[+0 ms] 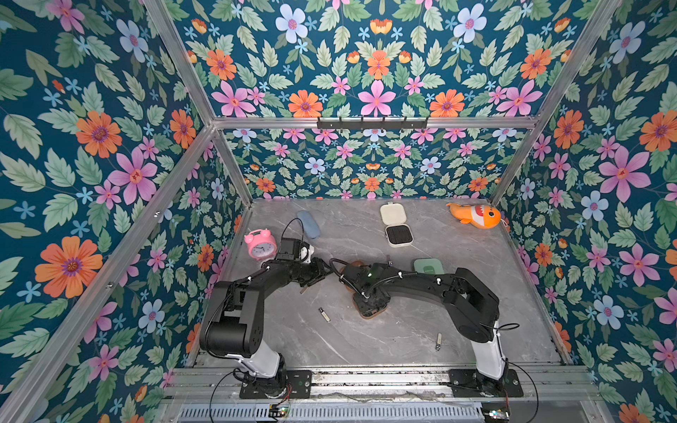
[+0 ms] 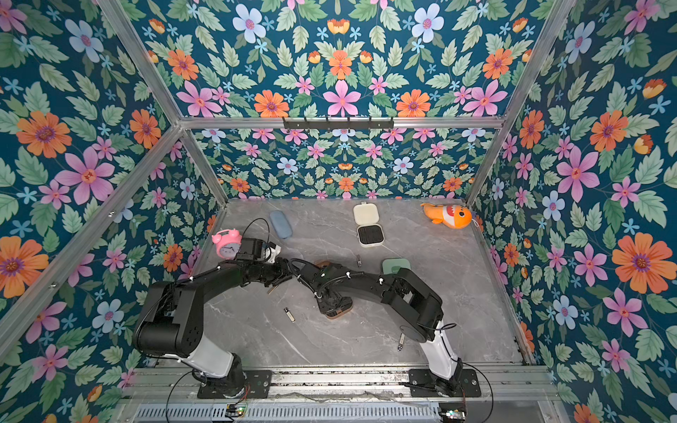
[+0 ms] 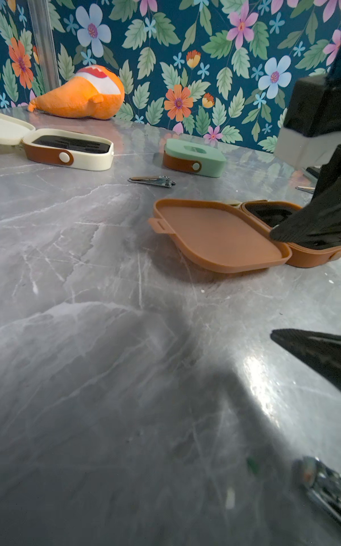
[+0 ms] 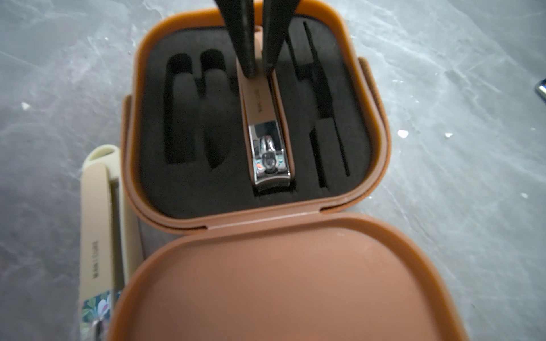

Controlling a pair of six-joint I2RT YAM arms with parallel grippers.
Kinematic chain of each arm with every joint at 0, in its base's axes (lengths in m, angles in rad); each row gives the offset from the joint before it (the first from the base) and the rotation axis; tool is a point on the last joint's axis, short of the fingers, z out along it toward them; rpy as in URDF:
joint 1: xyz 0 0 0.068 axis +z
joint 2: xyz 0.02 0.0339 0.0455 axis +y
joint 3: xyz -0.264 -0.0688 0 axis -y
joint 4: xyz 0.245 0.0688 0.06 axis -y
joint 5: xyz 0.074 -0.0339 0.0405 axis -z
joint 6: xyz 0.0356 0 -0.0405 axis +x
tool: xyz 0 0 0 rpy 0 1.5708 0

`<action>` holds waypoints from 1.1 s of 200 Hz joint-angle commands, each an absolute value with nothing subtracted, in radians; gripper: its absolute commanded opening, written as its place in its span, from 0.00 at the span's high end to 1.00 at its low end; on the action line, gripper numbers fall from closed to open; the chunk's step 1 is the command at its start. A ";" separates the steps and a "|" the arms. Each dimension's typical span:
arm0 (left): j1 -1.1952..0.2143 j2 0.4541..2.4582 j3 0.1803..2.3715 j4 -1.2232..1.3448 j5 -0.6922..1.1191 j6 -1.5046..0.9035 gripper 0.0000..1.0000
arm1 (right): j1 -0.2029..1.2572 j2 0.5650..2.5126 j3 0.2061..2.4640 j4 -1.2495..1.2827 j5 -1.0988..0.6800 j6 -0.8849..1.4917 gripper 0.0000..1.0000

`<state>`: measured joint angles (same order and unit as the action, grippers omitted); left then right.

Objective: Organize nail clipper sets
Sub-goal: Place the nail clipper in the storage box, then move the nail clipper to the center of the board.

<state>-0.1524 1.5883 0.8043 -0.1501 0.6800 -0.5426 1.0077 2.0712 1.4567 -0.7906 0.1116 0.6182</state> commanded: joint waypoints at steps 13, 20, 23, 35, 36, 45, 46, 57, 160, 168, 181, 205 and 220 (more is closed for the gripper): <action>-0.154 1.578 0.811 -0.146 0.681 -0.533 0.50 | 1.012 2.242 1.431 -0.843 -0.094 0.642 0.90; -0.153 1.577 0.811 -0.147 0.680 -0.533 0.49 | 1.009 2.229 1.440 -0.853 -0.089 0.639 0.90; -0.153 1.575 0.812 -0.147 0.677 -0.533 0.49 | 1.007 2.222 1.445 -0.857 -0.085 0.637 0.90; -0.152 1.574 0.812 -0.147 0.673 -0.535 0.50 | 0.999 2.190 1.464 -0.872 -0.075 0.629 0.91; -0.152 1.574 0.813 -0.147 0.673 -0.535 0.50 | 0.999 2.187 1.467 -0.874 -0.074 0.628 0.90; -0.153 1.575 0.814 -0.149 0.673 -0.535 0.49 | 0.990 2.163 1.487 -0.886 -0.065 0.620 0.90; -0.153 1.574 0.814 -0.149 0.673 -0.534 0.49 | 0.989 2.160 1.489 -0.888 -0.064 0.619 0.90; -0.153 1.577 0.817 -0.150 0.673 -0.533 0.49 | 0.978 2.131 1.523 -0.909 -0.050 0.606 0.90; -0.153 1.550 0.847 -0.271 0.407 -0.464 0.46 | 0.916 1.981 1.777 -0.997 0.040 0.511 0.61; -0.155 1.548 0.852 -0.280 0.363 -0.456 0.43 | 0.902 1.962 1.755 -0.973 0.027 0.512 0.58; -0.163 1.550 0.865 -0.299 0.289 -0.440 0.41 | 0.879 1.937 1.714 -0.926 -0.001 0.515 0.53; -0.190 1.568 0.894 -0.338 0.156 -0.402 0.35 | 0.849 1.898 1.644 -0.870 -0.052 0.516 0.49; -0.197 1.595 0.897 -0.346 0.110 -0.383 0.34 | 0.842 1.883 1.614 -0.852 -0.069 0.510 0.49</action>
<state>-0.1871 1.5665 0.8871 -0.2943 0.2718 -0.4397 0.8482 1.9064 1.6482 -0.9031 -0.0185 0.5167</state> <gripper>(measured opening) 0.658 0.510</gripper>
